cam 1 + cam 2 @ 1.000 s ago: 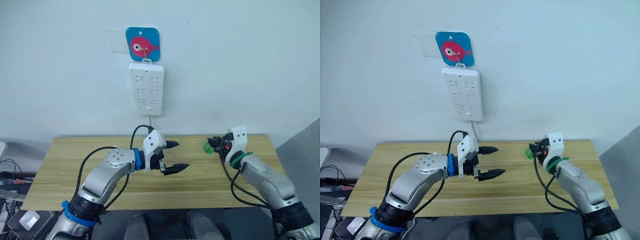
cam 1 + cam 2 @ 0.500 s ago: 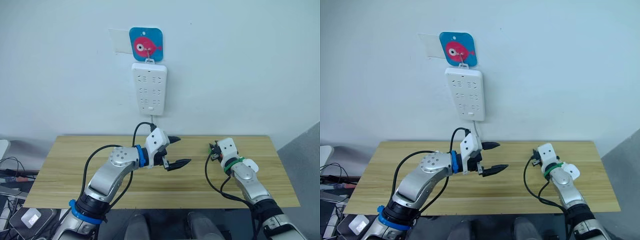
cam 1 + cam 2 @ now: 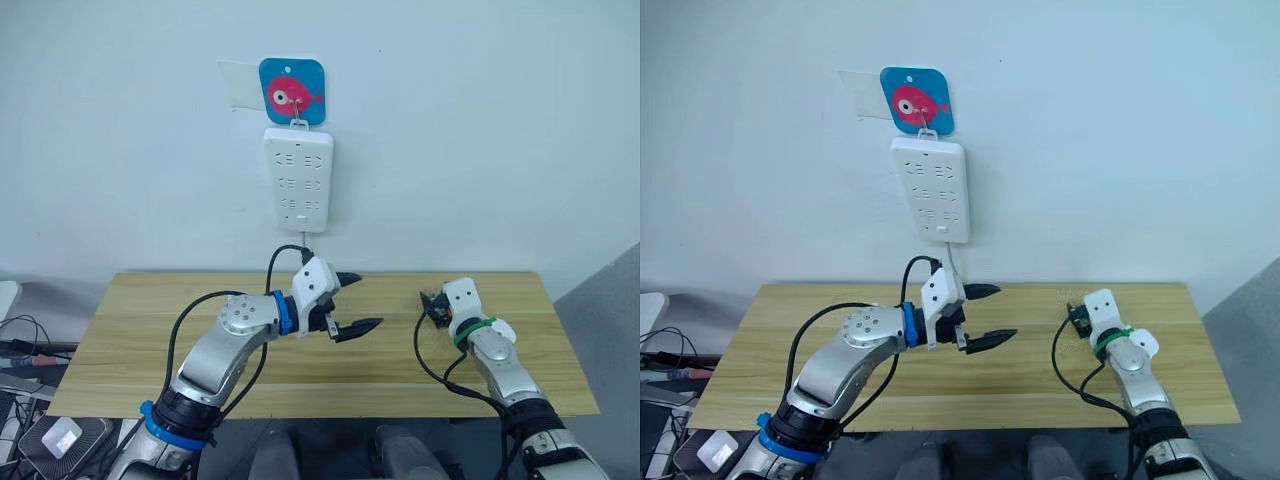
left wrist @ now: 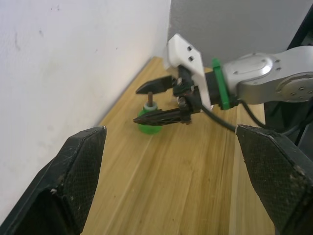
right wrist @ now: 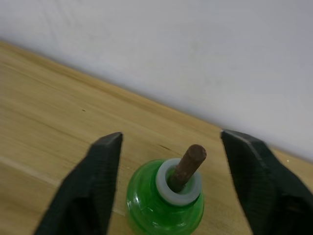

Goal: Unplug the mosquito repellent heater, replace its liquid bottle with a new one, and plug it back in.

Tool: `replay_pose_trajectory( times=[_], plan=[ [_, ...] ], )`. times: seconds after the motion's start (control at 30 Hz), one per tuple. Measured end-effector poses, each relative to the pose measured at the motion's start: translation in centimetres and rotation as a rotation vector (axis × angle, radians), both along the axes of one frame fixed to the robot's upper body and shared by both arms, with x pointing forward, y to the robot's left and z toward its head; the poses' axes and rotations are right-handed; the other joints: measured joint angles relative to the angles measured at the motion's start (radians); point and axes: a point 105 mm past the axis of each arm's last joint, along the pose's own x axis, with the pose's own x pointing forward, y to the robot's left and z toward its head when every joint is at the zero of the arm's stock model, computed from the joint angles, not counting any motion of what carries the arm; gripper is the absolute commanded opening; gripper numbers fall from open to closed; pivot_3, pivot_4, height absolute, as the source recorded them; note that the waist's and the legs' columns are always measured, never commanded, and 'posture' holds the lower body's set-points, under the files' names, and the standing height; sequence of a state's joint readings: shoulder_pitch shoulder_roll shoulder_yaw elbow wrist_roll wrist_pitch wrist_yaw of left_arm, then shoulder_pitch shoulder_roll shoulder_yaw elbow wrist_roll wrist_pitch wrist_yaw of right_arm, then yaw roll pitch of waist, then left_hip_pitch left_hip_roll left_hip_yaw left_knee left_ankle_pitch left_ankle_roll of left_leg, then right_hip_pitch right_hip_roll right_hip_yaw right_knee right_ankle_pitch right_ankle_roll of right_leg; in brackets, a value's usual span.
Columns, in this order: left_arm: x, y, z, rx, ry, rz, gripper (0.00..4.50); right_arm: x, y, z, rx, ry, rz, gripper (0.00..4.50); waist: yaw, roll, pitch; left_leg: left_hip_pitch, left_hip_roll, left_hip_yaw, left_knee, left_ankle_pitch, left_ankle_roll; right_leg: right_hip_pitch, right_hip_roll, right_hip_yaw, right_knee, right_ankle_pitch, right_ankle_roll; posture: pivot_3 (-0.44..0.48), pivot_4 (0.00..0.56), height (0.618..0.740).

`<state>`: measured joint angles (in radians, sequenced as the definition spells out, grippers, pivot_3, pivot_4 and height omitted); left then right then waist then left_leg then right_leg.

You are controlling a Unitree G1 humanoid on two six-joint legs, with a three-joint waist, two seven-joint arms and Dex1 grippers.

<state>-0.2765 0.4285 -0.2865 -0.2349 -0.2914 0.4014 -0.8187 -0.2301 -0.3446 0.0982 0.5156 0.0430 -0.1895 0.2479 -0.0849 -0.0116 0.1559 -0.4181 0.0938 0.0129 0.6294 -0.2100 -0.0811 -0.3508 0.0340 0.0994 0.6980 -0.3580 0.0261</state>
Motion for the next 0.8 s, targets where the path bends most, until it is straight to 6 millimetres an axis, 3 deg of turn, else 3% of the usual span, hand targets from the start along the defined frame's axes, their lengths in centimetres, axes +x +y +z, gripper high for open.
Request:
replay_pose_trajectory(
  times=[0.2,0.27,0.37,0.43,0.63,0.8],
  plan=[
    [0.2,2.9,-1.1,-0.054,-0.005,0.173,4.5,-2.2,0.4,4.7,0.005,-0.124,0.123,4.49,0.0,0.001,0.0,0.002,0.0,0.0,0.0,0.0,0.0,0.001,0.0,0.001,0.001,0.0,0.0,-0.072,0.131,0.74],
    [0.3,4.8,-2.1,-0.11,0.002,0.354,4.5,-2.9,2.5,7.1,0.072,-0.141,0.224,4.49,-0.005,0.002,-0.001,0.004,0.001,0.001,0.0,-0.002,0.003,0.002,0.0,0.002,0.002,0.0,0.0,-0.078,0.132,0.74],
    [-0.4,8.4,-5.3,-0.1,0.043,0.632,4.5,-4.0,7.2,9.9,0.132,-0.129,0.46,4.49,-0.004,0.001,-0.002,0.004,0.002,-0.002,0.0,-0.002,0.004,0.002,0.002,0.002,0.002,0.0,0.0,-0.075,0.138,0.74],
    [-1.2,10.6,-6.8,-0.083,0.047,0.791,4.5,-4.6,9.8,10.6,0.133,-0.101,0.598,4.49,0.001,0.0,-0.002,0.003,0.001,-0.003,0.0,-0.002,0.004,0.002,0.001,0.001,0.001,0.0,0.0,-0.061,0.143,0.74],
    [-2.7,15.8,-8.8,-0.094,-0.001,1.142,4.5,-5.3,15.0,12.3,0.106,-0.071,0.861,4.49,0.029,-0.004,-0.001,0.003,0.0,-0.003,0.001,-0.002,0.004,0.003,0.0,-0.001,0.001,0.0,0.0,-0.02,0.163,0.74],
    [-1.7,18.2,-9.9,-0.114,-0.043,1.251,4.5,-5.0,15.8,12.7,0.079,-0.024,0.947,4.49,0.059,-0.007,0.001,0.002,-0.001,-0.004,0.0,-0.002,0.004,0.002,0.0,-0.003,0.0,0.0,0.0,0.004,0.181,0.74]
  ],
)
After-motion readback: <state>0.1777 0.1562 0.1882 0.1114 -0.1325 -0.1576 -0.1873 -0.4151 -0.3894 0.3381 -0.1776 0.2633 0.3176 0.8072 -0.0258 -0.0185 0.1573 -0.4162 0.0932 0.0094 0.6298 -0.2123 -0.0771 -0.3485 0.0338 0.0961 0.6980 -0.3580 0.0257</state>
